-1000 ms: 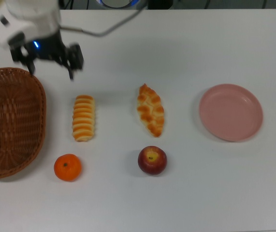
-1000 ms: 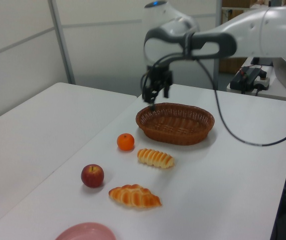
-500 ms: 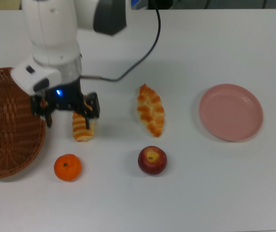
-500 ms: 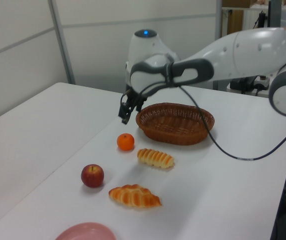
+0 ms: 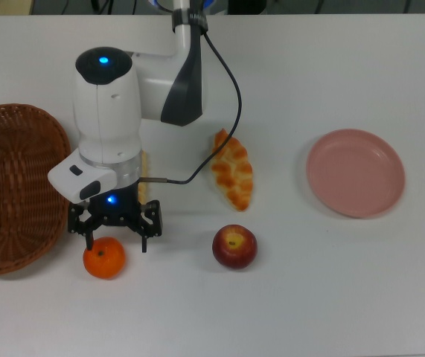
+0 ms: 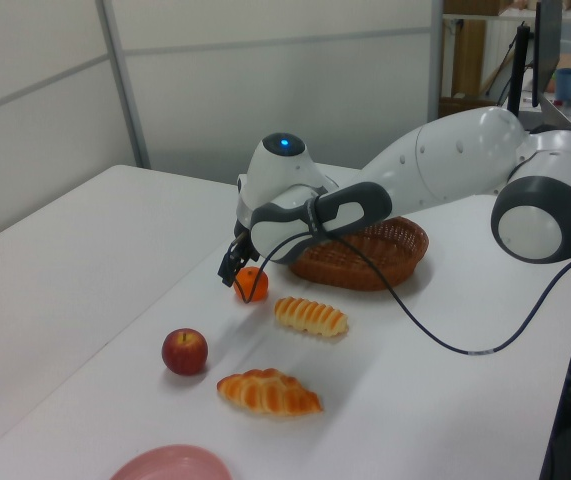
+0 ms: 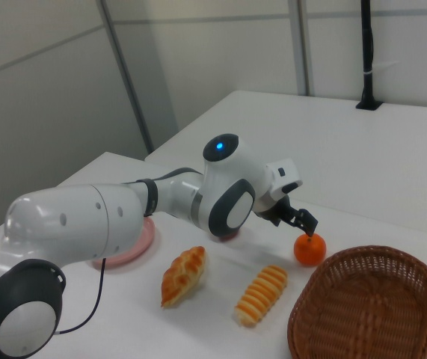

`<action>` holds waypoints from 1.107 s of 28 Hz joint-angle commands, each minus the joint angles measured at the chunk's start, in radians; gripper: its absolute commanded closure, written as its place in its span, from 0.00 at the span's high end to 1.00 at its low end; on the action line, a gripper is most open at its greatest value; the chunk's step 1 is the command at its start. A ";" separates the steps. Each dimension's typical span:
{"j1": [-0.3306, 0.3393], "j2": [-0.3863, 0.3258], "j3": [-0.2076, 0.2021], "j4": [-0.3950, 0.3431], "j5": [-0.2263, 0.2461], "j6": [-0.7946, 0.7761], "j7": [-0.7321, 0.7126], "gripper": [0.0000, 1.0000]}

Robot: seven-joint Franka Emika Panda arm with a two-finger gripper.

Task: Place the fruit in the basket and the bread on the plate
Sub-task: 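Move the gripper down toward the orange beside the basket, then close the gripper around the orange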

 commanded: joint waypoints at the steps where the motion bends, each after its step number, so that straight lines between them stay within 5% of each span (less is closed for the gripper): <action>1: -0.008 0.029 -0.003 -0.006 -0.047 0.087 0.025 1.00; 14: -0.028 0.050 -0.010 -0.013 -0.148 0.093 0.024 1.00; 22: -0.018 0.056 -0.010 -0.069 -0.278 0.090 0.025 0.47; 26: -0.015 0.055 -0.010 -0.073 -0.283 0.090 0.057 0.08; 31: -0.015 0.038 -0.009 -0.061 -0.274 0.089 0.175 0.00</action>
